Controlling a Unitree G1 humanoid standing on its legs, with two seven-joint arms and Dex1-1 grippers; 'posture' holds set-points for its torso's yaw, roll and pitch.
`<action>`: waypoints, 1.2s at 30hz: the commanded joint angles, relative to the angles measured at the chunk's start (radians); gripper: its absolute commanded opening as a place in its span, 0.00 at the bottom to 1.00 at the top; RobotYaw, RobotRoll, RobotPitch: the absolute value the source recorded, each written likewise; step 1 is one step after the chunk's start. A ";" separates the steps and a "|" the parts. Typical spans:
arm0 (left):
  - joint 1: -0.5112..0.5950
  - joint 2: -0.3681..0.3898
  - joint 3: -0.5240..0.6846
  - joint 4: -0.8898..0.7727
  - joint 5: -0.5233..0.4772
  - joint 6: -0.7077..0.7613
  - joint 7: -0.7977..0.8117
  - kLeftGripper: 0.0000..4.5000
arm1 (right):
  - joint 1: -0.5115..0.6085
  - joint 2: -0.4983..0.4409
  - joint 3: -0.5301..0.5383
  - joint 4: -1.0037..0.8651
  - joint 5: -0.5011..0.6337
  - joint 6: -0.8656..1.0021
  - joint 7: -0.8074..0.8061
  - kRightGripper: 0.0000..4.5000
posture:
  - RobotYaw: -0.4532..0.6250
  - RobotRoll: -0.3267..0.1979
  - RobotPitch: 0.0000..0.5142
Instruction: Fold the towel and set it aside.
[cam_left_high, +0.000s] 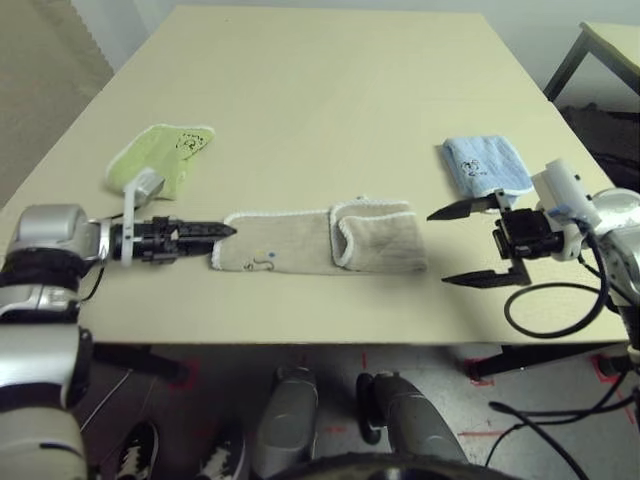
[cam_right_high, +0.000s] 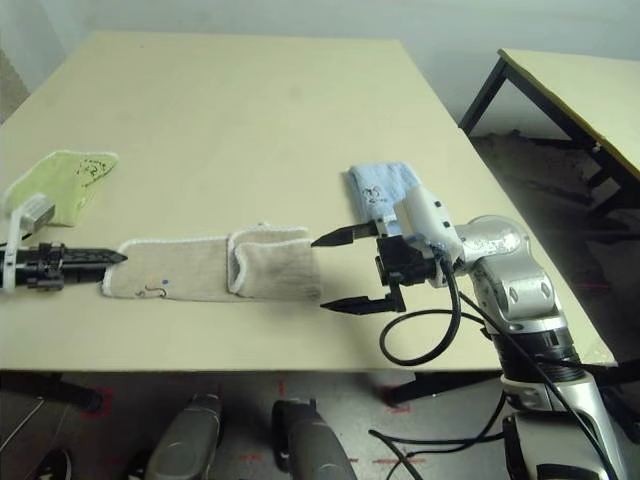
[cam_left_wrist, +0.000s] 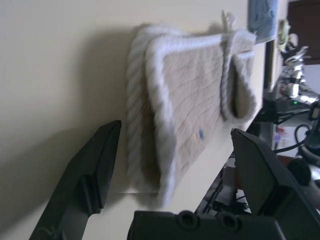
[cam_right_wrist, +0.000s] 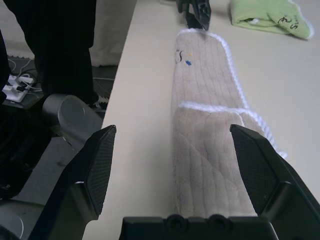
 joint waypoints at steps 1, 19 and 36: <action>-0.017 -0.071 -0.045 0.077 0.055 -0.032 0.005 0.91 | 0.021 -0.019 -0.010 -0.037 0.008 0.009 -0.009 1.00 | 0.48 0.62 0.32; -0.021 0.052 -0.135 0.129 0.162 -0.095 -0.207 0.01 | 0.049 -0.034 0.003 -0.060 0.019 0.042 -0.032 1.00 | 0.48 0.62 0.32; -0.025 0.379 -0.179 -0.526 -0.377 0.375 -0.208 0.01 | 0.126 -0.032 0.065 -0.050 -0.044 -0.007 -0.013 1.00 | 0.52 0.62 0.32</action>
